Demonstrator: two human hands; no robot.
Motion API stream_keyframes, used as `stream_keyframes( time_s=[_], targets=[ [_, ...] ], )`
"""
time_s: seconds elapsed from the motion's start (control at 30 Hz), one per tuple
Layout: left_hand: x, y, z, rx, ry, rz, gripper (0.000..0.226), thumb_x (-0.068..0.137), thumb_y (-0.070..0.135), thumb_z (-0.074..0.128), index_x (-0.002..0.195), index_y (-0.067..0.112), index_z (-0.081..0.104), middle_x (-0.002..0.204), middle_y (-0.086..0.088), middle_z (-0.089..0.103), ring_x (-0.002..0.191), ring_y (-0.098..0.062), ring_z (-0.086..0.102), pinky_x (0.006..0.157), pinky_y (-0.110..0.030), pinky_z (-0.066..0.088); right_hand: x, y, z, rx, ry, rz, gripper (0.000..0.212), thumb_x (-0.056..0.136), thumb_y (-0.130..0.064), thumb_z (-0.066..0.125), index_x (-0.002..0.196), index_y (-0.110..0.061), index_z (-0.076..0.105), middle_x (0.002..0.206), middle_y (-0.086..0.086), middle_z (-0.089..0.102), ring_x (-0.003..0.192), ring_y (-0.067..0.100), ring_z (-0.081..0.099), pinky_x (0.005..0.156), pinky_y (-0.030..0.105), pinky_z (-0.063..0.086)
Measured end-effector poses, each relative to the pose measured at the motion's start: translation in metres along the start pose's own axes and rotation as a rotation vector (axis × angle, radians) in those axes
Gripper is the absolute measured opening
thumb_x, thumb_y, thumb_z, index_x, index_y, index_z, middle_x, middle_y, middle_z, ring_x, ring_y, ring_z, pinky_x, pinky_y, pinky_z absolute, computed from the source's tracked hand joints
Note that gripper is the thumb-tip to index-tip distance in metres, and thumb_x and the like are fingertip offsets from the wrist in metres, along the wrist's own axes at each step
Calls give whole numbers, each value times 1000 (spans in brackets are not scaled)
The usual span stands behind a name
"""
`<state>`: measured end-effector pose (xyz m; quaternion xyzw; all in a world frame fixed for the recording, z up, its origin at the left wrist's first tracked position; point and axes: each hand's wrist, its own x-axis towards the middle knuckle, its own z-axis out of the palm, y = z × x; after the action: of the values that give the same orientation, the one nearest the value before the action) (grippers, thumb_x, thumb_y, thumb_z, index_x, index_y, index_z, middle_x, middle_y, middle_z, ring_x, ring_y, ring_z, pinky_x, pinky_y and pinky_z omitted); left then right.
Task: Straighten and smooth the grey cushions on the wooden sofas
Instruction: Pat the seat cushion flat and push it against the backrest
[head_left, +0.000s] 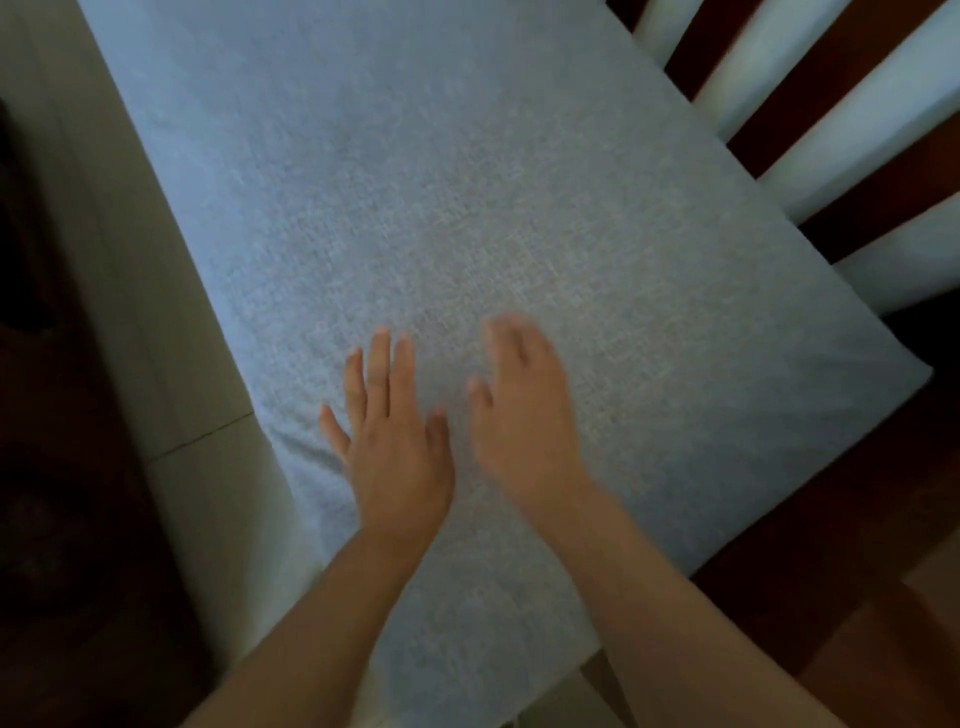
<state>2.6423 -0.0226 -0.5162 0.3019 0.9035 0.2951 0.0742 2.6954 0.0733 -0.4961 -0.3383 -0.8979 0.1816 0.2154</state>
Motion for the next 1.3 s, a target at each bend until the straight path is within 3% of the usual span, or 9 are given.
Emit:
stream_keyframes(
  time_s=[0.13, 0.33, 0.53, 0.63, 0.73, 0.9, 1.07, 1.23, 1.3],
  targets=[
    [2, 12, 39, -34, 69, 55, 60, 95, 30, 37, 151, 25, 14, 159, 6, 12, 146, -14, 5, 112, -50, -5, 15, 36, 11, 39, 342, 296, 61, 81, -15, 53, 139, 2, 41, 144, 22, 40, 133, 35, 37, 112, 45, 26],
    [-15, -21, 94, 313, -235, 123, 57, 89, 38, 32, 144, 20, 39, 153, -4, 32, 141, -25, 20, 105, -64, 24, -49, 80, 74, -301, -87, 258, 60, 84, -39, 37, 139, -16, 47, 148, 9, 40, 137, 29, 35, 111, 54, 24],
    [79, 77, 96, -24, -49, 263, 61, 88, 36, 35, 146, 18, 28, 154, -4, 29, 141, -21, 19, 106, -56, 11, 56, 157, -3, -261, 456, 468, 58, 84, -27, 41, 138, -4, 44, 149, 15, 35, 138, 28, 29, 116, 36, 2],
    [89, 77, 145, 211, -323, 442, 64, 87, 43, 33, 145, 19, 38, 155, -3, 25, 141, -26, 25, 109, -63, 19, 27, 196, 7, -429, 139, 439, 63, 89, -39, 36, 146, -11, 33, 155, 8, 23, 141, 29, 26, 114, 52, 18],
    [100, 86, 169, 297, -426, 480, 64, 84, 45, 34, 138, 16, 49, 149, -6, 40, 135, -29, 39, 101, -62, 33, 30, 226, 10, -373, -105, 427, 71, 87, -53, 29, 148, -16, 30, 156, 6, 23, 143, 27, 19, 115, 49, 11],
    [127, 177, 179, 61, -283, 547, 63, 87, 39, 36, 145, 16, 32, 153, -4, 33, 140, -26, 30, 104, -59, 20, 112, 281, -62, -423, 468, 534, 60, 93, -29, 40, 148, -8, 26, 157, 9, 20, 145, 22, 14, 117, 39, -2],
    [127, 184, 229, 247, -523, 578, 60, 89, 47, 34, 143, 23, 41, 155, 0, 29, 142, -26, 26, 108, -61, 21, 104, 332, -45, -445, -272, 592, 72, 92, -60, 13, 152, -24, -3, 160, 0, -7, 146, 18, -8, 118, 42, -6],
    [164, 261, 238, 54, -320, 566, 62, 97, 42, 24, 152, 27, 1, 159, 6, -10, 146, -17, -13, 111, -47, -10, 155, 365, -107, -384, 434, 612, 53, 99, -32, 42, 146, -12, 31, 156, 6, 22, 145, 20, 15, 117, 41, 1],
    [163, 266, 260, 92, -336, 639, 61, 94, 44, 18, 152, 29, 5, 159, 6, -8, 146, -19, -10, 112, -50, -8, 146, 375, -91, -483, 332, 632, 56, 98, -37, 37, 149, -16, 27, 157, 6, 19, 145, 22, 14, 118, 45, 4]
  ],
)
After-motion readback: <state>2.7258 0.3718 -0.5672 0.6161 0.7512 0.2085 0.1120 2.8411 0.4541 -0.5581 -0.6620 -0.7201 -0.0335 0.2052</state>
